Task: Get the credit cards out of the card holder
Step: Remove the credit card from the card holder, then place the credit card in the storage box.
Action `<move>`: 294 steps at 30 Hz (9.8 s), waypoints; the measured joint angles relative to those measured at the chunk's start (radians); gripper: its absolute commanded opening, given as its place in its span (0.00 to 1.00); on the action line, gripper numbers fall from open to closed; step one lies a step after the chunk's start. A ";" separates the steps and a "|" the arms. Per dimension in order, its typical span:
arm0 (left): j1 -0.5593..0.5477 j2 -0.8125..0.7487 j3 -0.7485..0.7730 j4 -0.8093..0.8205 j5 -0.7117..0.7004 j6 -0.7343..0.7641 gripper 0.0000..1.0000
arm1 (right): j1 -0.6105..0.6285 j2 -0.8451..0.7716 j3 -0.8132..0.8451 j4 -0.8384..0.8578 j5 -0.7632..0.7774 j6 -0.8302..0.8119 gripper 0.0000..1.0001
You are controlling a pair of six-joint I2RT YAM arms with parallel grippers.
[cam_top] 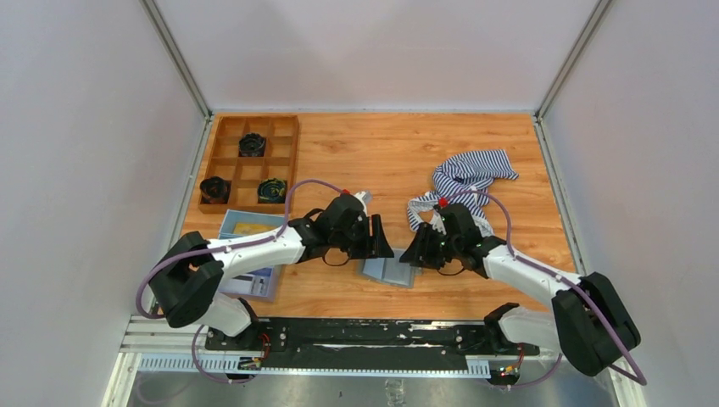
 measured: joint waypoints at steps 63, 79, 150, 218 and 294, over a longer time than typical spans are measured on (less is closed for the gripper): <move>0.068 0.068 -0.118 0.054 0.014 0.003 0.59 | 0.051 0.074 0.008 0.101 -0.047 0.026 0.49; 0.068 0.068 -0.118 0.054 0.017 0.003 0.59 | 0.073 0.090 0.010 0.126 -0.063 0.026 0.48; 0.022 0.021 0.005 0.076 0.055 -0.035 0.57 | 0.079 0.063 0.085 -0.004 0.050 -0.009 0.31; 0.068 0.154 -0.100 0.186 0.108 -0.041 0.39 | 0.074 0.054 -0.027 0.103 0.039 0.048 0.26; 0.271 -0.485 -0.219 -0.115 -0.044 0.034 0.00 | 0.068 0.117 -0.048 0.220 -0.010 0.068 0.25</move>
